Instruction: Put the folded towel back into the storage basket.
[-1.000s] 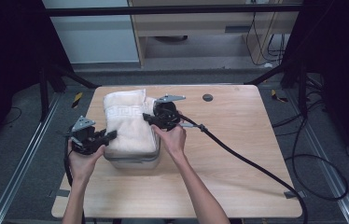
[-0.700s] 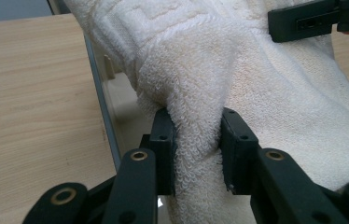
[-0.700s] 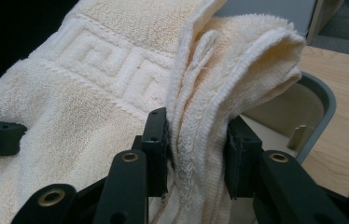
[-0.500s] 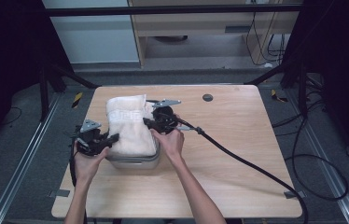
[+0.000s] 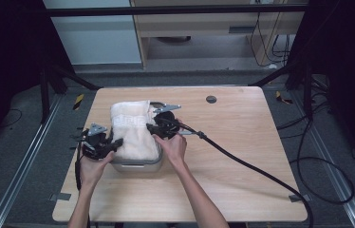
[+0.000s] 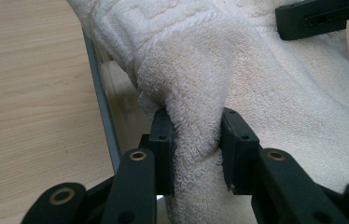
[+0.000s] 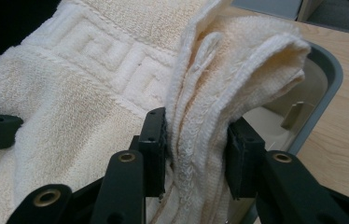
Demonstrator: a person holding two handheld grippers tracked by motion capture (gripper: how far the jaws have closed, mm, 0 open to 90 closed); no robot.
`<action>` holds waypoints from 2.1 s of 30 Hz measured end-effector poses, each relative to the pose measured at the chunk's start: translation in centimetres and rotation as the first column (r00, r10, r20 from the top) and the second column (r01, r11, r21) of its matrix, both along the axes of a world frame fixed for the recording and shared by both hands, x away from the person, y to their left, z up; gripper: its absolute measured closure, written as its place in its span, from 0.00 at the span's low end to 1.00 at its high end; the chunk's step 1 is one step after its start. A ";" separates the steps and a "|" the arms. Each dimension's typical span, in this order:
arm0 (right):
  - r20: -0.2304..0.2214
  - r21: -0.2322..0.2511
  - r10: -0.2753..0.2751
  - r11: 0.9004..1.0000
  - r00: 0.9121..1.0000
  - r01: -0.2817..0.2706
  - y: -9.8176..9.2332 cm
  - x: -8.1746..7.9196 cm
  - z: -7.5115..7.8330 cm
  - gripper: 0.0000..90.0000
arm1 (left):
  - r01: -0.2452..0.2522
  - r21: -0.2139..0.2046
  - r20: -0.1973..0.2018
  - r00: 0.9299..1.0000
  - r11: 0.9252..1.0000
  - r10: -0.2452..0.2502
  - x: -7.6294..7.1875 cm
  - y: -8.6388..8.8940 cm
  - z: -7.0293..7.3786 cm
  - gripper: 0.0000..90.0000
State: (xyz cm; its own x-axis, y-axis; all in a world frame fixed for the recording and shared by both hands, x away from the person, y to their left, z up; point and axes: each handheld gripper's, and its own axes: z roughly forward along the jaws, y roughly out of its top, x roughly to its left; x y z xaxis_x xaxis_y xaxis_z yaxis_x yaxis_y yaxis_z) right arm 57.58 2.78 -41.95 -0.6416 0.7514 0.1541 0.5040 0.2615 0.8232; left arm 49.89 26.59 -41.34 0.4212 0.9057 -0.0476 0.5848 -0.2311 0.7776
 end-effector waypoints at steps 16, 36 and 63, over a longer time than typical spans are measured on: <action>-0.025 -0.043 -0.005 0.999 1.000 0.004 0.1 0.1 -1.0 0.69 | 0.001 0.037 -0.034 0.999 0.999 0.000 0.5 -0.4 -1.0 0.75; 0.005 -0.087 0.006 0.996 1.000 -0.005 -0.3 -0.3 -1.1 0.66 | -0.034 0.051 -0.020 0.999 0.998 0.035 0.7 -0.4 -1.3 0.63; 0.192 -0.004 -0.042 0.999 0.980 0.043 -6.7 -3.4 4.9 0.27 | -0.007 -0.040 0.185 0.983 0.999 0.014 -1.6 -0.9 2.2 0.37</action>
